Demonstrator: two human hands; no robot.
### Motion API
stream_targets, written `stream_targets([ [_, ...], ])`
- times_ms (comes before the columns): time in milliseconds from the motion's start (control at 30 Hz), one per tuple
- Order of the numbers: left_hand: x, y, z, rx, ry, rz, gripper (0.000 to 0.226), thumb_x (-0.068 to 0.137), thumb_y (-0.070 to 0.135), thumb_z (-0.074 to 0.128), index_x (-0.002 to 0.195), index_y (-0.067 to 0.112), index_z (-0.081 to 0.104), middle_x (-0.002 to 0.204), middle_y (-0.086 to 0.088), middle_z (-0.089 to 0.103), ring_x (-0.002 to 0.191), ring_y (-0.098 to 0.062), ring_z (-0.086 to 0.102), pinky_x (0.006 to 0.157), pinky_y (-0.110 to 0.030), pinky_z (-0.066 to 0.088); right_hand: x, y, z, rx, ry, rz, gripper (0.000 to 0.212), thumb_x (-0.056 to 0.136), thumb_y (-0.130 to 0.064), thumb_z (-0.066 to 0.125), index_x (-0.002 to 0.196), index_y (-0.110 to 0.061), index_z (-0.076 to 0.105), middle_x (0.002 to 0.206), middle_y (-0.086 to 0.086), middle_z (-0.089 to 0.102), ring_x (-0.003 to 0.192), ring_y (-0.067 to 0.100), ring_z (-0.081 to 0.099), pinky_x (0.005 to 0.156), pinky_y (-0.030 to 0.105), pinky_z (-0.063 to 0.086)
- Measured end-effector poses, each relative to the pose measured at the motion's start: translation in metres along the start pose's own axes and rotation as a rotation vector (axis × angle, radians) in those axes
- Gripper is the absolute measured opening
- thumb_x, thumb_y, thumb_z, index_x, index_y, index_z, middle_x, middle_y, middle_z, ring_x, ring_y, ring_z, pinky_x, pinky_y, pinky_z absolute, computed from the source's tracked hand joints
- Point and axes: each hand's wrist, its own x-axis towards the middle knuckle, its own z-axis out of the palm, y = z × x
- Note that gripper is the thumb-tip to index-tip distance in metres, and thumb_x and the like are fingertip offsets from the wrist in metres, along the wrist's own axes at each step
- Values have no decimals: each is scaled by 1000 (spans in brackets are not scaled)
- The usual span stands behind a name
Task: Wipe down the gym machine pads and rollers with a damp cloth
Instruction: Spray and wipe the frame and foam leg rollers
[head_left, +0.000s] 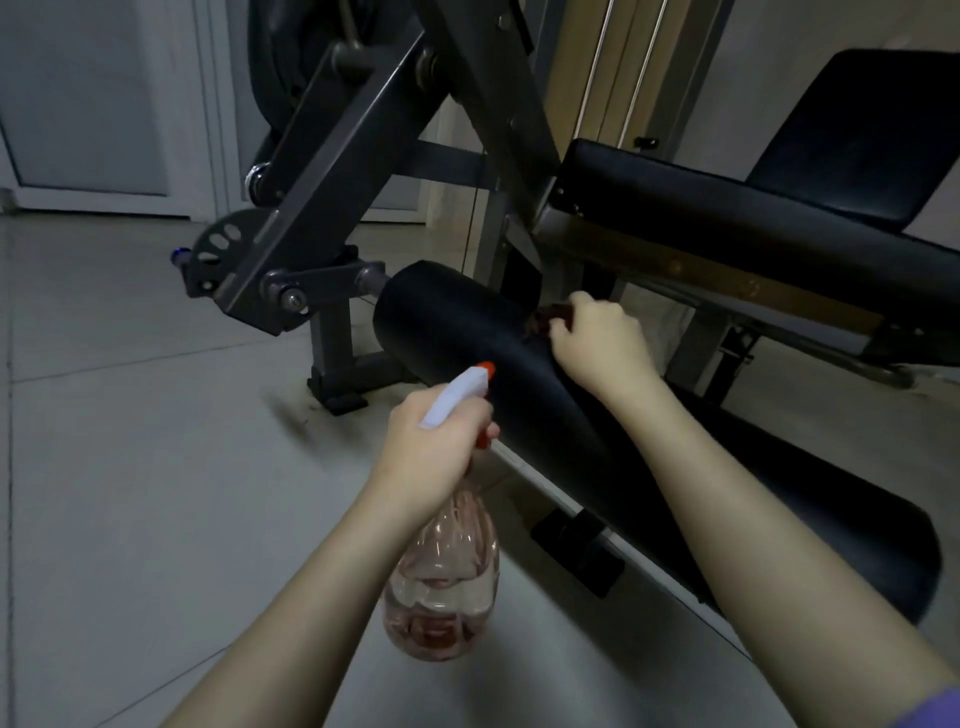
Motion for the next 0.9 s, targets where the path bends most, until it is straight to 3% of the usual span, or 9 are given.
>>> stream_targets([
  [167, 6, -3, -10, -40, 31, -44, 20, 94, 25, 53, 90, 16, 71, 82, -11, 71, 71, -17, 60, 65, -30, 45, 2, 2, -11, 79, -168, -81, 37, 97, -27, 44, 133, -19, 48, 123, 12, 57, 110, 30, 55, 75, 27, 37],
  [267, 8, -11, -25, -58, 36, -78, 23, 96, 25, 51, 93, 11, 69, 81, -12, 68, 76, -23, 59, 71, -33, 45, -17, 19, -25, 73, -230, -165, 43, 96, -28, 47, 138, -24, 43, 130, 6, 53, 117, 25, 52, 88, 29, 41],
  [400, 15, -18, -47, -19, 81, -60, 21, 96, 20, 50, 81, 20, 65, 82, -14, 68, 78, -24, 58, 71, -33, 43, -5, -1, -8, 19, -122, -235, 41, 95, -29, 50, 136, -21, 46, 125, 6, 54, 112, 24, 54, 81, 26, 39],
  [500, 21, -21, -57, -12, 115, -57, 24, 95, 20, 50, 78, 29, 64, 93, -19, 70, 80, -23, 60, 73, -35, 45, 25, -31, 14, 35, -126, -276, 42, 96, -29, 50, 135, -16, 45, 127, 10, 53, 113, 27, 53, 89, 33, 43],
  [667, 32, -30, -61, -85, 105, -113, 18, 96, 24, 51, 91, 19, 68, 84, -14, 70, 81, -24, 62, 75, -36, 46, 51, -51, 24, 65, -204, -309, 44, 96, -26, 50, 138, -18, 43, 135, 8, 49, 120, 25, 50, 97, 35, 42],
  [800, 47, -44, -64, -123, 123, -215, 20, 93, 26, 55, 81, 15, 67, 71, -6, 70, 72, -18, 64, 73, -35, 47, 32, -34, 17, -3, -204, -493, 47, 93, -21, 54, 139, -20, 44, 141, 1, 45, 128, 18, 43, 103, 32, 37],
  [900, 51, -52, -69, -111, 92, -181, 22, 94, 30, 55, 79, 19, 67, 81, -10, 71, 71, -14, 66, 71, -33, 49, 42, -47, 27, -57, -183, -585, 49, 93, -21, 55, 140, -19, 43, 146, 1, 40, 135, 17, 35, 109, 30, 30],
])
